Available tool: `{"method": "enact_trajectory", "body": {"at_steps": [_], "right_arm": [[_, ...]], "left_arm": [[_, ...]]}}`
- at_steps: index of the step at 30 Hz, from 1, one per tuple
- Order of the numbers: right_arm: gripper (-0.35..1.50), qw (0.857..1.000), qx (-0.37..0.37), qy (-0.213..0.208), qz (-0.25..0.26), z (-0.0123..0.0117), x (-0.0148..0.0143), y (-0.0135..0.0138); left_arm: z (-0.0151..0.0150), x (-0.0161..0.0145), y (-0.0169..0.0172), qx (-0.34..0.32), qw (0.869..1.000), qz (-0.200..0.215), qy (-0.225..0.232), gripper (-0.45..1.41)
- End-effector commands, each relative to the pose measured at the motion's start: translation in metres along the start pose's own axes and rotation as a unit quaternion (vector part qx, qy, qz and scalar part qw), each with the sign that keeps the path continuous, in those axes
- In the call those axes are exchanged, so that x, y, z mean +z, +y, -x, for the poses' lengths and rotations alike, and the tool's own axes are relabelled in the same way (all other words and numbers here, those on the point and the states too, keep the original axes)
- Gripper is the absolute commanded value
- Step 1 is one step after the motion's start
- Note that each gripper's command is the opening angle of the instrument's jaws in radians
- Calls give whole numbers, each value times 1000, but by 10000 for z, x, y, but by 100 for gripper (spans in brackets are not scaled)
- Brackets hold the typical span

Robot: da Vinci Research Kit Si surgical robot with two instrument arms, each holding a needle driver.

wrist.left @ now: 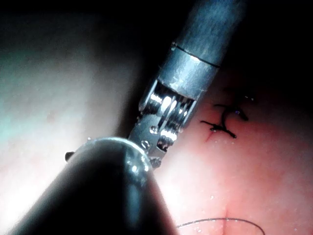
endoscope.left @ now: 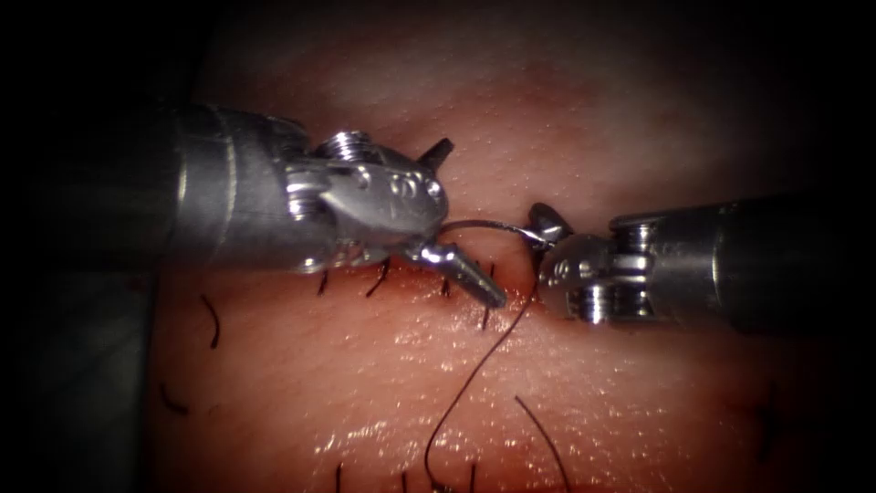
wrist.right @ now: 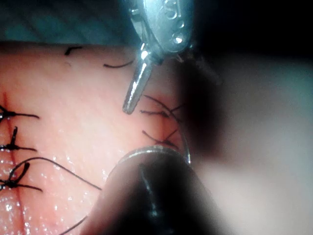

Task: Wound Closure
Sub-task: Hand the needle back to the left holder to regrasp.

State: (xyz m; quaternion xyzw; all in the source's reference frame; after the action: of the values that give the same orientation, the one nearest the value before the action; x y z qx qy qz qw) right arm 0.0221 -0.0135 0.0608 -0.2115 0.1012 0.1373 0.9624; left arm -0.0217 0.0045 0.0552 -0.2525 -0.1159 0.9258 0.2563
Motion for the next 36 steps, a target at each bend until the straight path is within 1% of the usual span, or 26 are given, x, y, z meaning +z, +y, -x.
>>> {"method": "enact_trajectory", "body": {"at_steps": [1,7,9,11,17,19,21,22,23,25,26,28,29,33,35,36], "right_arm": [[-35,1000,-5,-3,4,-8,-1,-7],[-35,999,-24,-8,31,-13,-12,-11],[-35,999,-33,-8,37,-15,-14,-12],[-35,998,-39,-7,45,-16,-15,-13],[-35,997,-53,-10,60,-22,-17,-15],[-35,997,-52,-12,61,-25,-17,-17],[-35,997,-54,-12,61,-27,-16,-18],[-35,996,-57,-14,62,-28,-16,-19],[-35,996,-60,-15,63,-28,-16,-19],[-35,996,-63,-14,63,-29,-16,-20],[-35,995,-68,-15,64,-29,-16,-21],[-35,995,-74,-19,65,-30,-17,-21],[-35,995,-76,-23,68,-30,-17,-22],[-35,993,-77,-36,77,-31,-17,-23],[-35,993,-77,-35,77,-30,-17,-23],[-35,993,-80,-35,77,-30,-18,-23]], "left_arm": [[-2,11,-3,8,1000,2,-4,98],[13,41,-19,25,999,17,-32,98],[21,51,-23,42,997,28,-50,98],[30,58,-27,42,996,40,-70,98],[46,74,-35,41,991,69,-106,96],[49,77,-35,38,989,84,-118,90],[49,77,-34,32,989,86,-118,71],[48,77,-34,26,989,88,-117,56],[48,76,-33,25,989,94,-116,27],[46,75,-31,25,988,99,-116,-5],[45,75,-30,25,988,98,-117,-18],[44,74,-29,25,988,99,-118,-36],[43,74,-28,24,988,99,-118,-43],[40,73,-29,23,988,99,-118,-40],[41,73,-30,24,988,100,-119,-40],[42,73,-30,25,987,101,-120,-45]]}}
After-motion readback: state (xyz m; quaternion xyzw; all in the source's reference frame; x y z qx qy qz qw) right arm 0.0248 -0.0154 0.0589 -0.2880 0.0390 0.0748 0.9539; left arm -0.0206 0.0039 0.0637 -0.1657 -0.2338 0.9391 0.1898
